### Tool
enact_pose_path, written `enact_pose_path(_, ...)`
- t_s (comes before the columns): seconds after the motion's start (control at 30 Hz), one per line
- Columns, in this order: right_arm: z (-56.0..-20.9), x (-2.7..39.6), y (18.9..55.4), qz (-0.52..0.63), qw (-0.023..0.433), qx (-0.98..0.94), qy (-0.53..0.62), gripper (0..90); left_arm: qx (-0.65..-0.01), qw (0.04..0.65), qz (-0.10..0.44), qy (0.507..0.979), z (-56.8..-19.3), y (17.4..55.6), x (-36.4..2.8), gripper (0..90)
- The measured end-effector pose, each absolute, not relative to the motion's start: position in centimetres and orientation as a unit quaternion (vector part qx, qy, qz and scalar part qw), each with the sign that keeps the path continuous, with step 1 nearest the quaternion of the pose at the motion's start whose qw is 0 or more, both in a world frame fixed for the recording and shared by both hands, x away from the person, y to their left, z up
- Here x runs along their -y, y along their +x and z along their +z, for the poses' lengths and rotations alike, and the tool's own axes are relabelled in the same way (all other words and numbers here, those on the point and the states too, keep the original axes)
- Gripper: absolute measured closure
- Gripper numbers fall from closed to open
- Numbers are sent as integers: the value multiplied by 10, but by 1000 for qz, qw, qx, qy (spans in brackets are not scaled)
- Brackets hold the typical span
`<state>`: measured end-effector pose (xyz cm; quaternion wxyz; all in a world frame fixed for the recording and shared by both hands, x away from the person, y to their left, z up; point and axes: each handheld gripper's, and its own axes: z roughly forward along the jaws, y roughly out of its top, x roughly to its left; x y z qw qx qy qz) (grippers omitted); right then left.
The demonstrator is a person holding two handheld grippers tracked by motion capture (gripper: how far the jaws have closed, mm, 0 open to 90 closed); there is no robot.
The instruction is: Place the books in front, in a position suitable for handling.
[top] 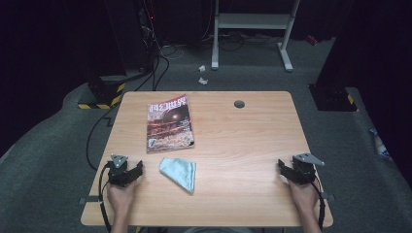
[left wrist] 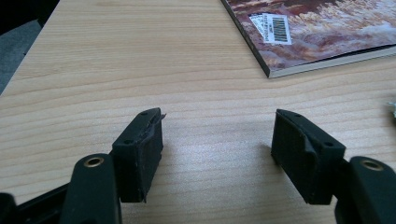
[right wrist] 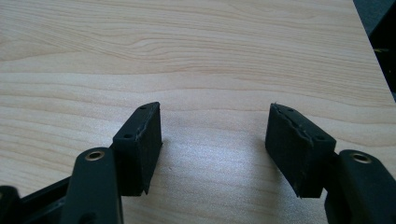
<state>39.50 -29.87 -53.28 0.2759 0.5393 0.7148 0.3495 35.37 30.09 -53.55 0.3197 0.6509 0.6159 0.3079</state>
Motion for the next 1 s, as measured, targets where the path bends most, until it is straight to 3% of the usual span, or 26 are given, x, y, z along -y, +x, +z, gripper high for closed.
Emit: enact_pose_path(1.0,-533,298,395,351,275,-716,537,361,-620,337,286,649,-533,354,-307,364)
